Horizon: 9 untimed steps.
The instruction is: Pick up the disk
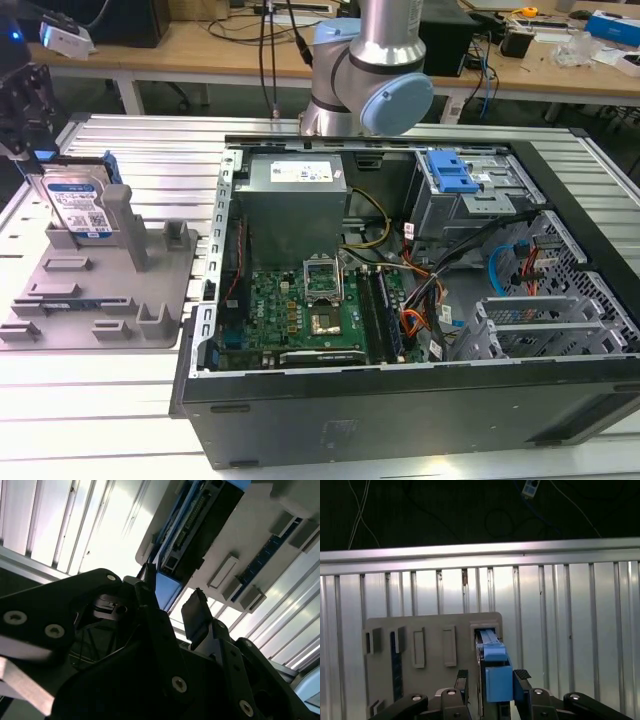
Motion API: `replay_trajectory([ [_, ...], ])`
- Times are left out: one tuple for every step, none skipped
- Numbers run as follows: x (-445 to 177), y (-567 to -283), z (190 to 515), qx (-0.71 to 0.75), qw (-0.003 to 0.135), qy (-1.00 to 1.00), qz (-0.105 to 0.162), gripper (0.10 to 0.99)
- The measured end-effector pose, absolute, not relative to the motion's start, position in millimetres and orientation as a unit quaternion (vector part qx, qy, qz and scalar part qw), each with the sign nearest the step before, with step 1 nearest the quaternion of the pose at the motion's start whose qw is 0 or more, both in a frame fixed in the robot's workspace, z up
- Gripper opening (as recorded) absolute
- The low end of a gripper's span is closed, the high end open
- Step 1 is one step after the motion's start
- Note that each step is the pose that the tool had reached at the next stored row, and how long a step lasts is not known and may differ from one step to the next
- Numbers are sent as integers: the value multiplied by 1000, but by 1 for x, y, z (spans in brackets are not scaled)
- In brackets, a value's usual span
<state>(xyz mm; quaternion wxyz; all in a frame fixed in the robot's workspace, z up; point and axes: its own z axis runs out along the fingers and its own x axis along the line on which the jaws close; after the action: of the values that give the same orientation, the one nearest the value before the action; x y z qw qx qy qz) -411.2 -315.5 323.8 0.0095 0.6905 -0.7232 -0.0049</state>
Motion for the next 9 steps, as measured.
replay_trajectory([
  [-412,-316,322,691,10,-723,-5,482],
  [-412,-315,321,691,10,-723,-5,482],
  [-412,-315,320,691,10,-723,-5,482],
  [-412,-314,318,691,10,-723,-5,482],
  [-411,-313,316,691,10,-723,-5,482],
  [-412,-313,315,691,10,-723,-5,482],
  [-412,-313,314,691,10,-723,-5,482],
  [-411,-313,313,691,10,-723,-5,482],
  [-412,-313,312,691,10,-723,-5,482],
])
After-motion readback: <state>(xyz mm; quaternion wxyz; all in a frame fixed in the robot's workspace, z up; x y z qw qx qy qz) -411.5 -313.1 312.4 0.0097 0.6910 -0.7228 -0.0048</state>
